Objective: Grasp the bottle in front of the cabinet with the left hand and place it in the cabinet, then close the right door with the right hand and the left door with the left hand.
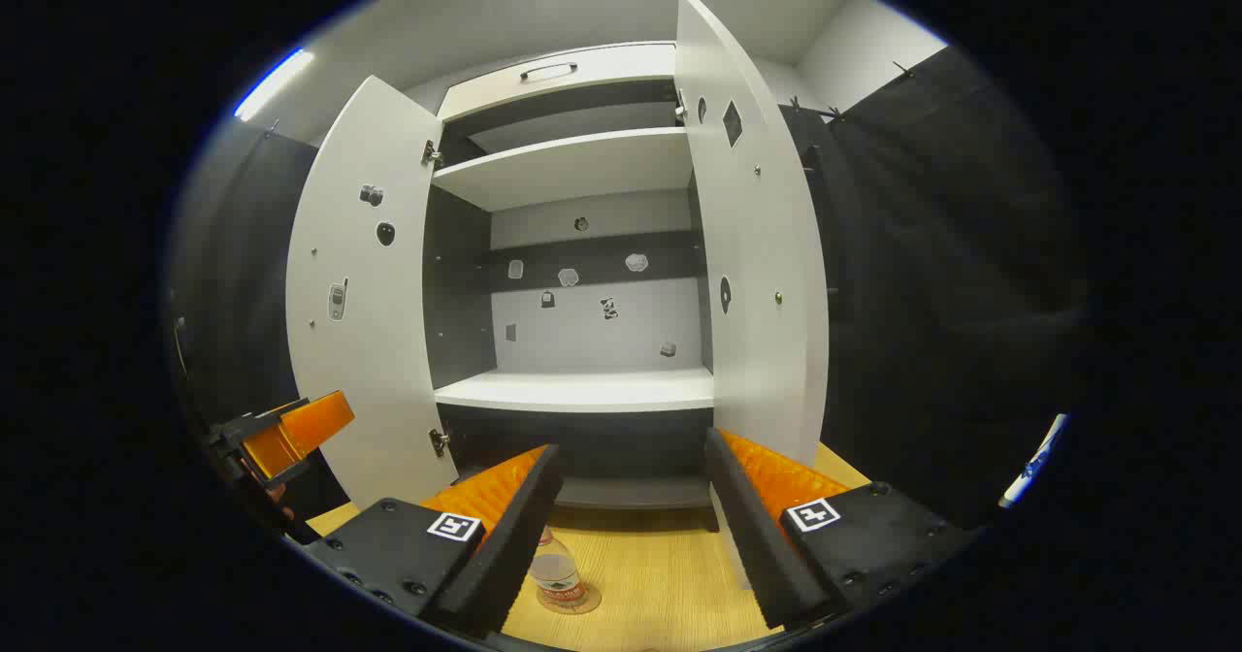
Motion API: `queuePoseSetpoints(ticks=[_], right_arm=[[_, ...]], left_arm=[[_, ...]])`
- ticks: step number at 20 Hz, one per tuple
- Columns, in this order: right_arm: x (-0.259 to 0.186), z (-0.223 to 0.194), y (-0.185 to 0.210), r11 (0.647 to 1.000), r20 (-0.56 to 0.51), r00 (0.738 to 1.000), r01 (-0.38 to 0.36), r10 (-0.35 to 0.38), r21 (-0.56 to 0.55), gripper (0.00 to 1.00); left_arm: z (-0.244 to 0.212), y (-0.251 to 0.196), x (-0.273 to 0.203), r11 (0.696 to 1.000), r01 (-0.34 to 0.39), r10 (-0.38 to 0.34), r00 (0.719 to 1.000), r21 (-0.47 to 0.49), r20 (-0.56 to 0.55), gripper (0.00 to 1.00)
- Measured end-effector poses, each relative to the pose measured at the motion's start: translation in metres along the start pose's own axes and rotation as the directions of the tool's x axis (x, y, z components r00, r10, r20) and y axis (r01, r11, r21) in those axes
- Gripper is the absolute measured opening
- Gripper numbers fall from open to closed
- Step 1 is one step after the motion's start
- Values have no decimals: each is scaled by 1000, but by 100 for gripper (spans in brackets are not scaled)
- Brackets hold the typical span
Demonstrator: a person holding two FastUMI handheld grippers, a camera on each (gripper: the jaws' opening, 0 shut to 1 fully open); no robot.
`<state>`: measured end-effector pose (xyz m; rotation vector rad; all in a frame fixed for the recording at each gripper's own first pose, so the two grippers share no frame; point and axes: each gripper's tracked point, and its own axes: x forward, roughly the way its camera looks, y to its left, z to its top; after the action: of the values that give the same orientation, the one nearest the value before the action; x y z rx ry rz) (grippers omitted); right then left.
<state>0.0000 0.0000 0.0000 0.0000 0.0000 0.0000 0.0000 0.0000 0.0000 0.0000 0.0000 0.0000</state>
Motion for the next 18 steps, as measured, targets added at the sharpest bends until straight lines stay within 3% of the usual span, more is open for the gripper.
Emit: queuePoseSetpoints(ticks=[18], right_arm=[[13,-2,6,1000,-16,1000,-20,20,-1,98]], left_arm=[[-12,13,6,999,-29,29,999,23,-16,94]])
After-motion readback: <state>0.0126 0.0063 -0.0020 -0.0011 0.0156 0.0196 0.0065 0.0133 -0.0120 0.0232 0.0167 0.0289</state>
